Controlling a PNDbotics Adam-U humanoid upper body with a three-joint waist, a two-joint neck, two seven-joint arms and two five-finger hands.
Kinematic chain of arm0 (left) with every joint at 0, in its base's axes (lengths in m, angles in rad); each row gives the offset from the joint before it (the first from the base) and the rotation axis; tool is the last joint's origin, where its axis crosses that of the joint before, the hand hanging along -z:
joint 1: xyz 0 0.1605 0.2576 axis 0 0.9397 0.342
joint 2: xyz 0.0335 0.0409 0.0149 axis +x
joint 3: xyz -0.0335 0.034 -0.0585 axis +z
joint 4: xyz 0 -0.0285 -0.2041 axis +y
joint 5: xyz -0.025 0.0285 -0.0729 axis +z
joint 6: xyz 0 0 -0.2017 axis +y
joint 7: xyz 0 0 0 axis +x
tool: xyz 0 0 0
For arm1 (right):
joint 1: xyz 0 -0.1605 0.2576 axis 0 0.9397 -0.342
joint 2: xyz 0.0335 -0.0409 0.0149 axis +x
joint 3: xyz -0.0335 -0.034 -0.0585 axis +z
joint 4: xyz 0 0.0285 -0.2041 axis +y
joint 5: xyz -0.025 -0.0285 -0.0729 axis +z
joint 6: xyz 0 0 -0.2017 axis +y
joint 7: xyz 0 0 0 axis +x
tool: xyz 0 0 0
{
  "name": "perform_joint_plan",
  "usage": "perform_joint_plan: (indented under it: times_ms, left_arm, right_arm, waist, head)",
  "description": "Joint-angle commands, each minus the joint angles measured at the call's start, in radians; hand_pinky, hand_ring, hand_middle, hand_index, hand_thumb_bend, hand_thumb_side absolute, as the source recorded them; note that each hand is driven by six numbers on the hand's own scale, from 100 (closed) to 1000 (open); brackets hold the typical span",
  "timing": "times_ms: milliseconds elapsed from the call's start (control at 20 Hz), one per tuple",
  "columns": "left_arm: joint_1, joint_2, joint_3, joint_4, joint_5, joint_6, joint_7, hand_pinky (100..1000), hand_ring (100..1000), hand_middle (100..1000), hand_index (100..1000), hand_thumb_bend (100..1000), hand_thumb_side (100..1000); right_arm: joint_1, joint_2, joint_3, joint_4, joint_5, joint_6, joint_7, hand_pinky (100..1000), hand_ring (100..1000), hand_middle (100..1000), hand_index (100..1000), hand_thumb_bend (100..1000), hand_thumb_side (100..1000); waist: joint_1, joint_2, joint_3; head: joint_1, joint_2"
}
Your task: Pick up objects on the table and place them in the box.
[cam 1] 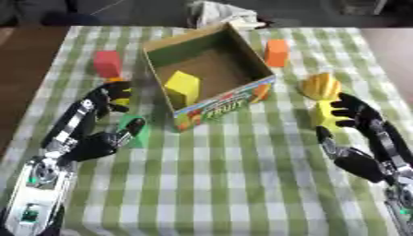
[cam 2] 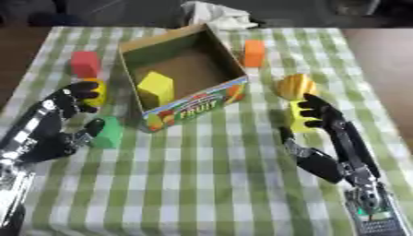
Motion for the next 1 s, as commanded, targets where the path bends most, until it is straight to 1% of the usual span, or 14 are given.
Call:
perform_joint_plan:
  times_ms: [50, 200, 350, 500, 600, 650, 750, 850, 1000]
  left_arm:
    - [-0.035, 0.114, 0.021, -0.017, -0.044, -0.013, 0.007, 787, 876, 863, 892, 412, 352]
    - [-0.084, 0.255, 0.022, 0.005, -0.125, -0.020, 0.000, 800, 872, 863, 897, 417, 330]
    - [-0.151, 0.409, -0.002, 0.070, -0.158, -0.044, -0.022, 815, 868, 860, 900, 426, 304]
    - [-0.238, 0.541, -0.044, 0.183, -0.159, -0.075, -0.061, 822, 859, 850, 898, 442, 287]
    - [-0.310, 0.603, -0.080, 0.290, -0.160, -0.086, -0.091, 825, 854, 845, 898, 452, 282]
    - [-0.348, 0.627, -0.096, 0.346, -0.171, -0.093, -0.107, 832, 852, 844, 901, 467, 276]
    - [-0.418, 0.648, -0.122, 0.448, -0.205, -0.110, -0.126, 836, 847, 840, 901, 475, 270]
    - [-0.488, 0.649, -0.139, 0.545, -0.260, -0.128, -0.133, 839, 843, 835, 899, 489, 269]
    - [-0.570, 0.627, -0.151, 0.672, -0.342, -0.158, -0.123, 840, 837, 829, 895, 494, 258]
  right_arm:
    - [-0.004, -0.016, -0.005, -0.020, 0.004, 0.000, -0.004, 748, 808, 796, 941, 305, 324]
    - [-0.001, -0.020, -0.005, -0.019, 0.005, 0.001, -0.005, 749, 809, 796, 941, 305, 328]
    - [0.000, -0.023, -0.003, -0.019, 0.004, 0.001, -0.003, 749, 809, 796, 941, 303, 329]
    - [0.000, -0.026, -0.001, -0.018, 0.003, 0.000, -0.001, 749, 809, 796, 941, 300, 330]
    - [0.001, -0.026, 0.001, -0.018, 0.002, -0.001, 0.002, 749, 810, 796, 941, 297, 331]
    - [0.001, -0.027, 0.003, -0.017, 0.002, -0.002, 0.003, 749, 810, 796, 941, 296, 332]
    - [0.003, -0.029, 0.004, -0.017, 0.000, -0.002, 0.005, 749, 810, 795, 941, 294, 333]
    - [0.004, -0.029, 0.005, -0.016, -0.001, -0.003, 0.006, 749, 810, 795, 941, 293, 335]
    - [0.005, -0.030, 0.007, -0.014, -0.003, -0.003, 0.008, 749, 810, 795, 941, 292, 335]
  waist:
    - [0.002, -0.016, -0.001]
    - [0.004, -0.018, -0.003]
    - [0.004, -0.019, -0.007]
    - [0.006, -0.022, -0.012]
    - [0.008, -0.024, -0.017]
    - [0.009, -0.025, -0.020]
    - [0.009, -0.027, -0.025]
    - [0.009, -0.028, -0.030]
    - [0.010, -0.029, -0.037]
  head:
    - [-0.001, 0.005]
    - [-0.003, 0.005]
    - [-0.003, 0.005]
    - [0.001, 0.005]
    - [0.003, 0.005]
    - [0.003, 0.005]
    - [0.003, 0.005]
    - [0.005, 0.005]
    - [0.005, 0.005]
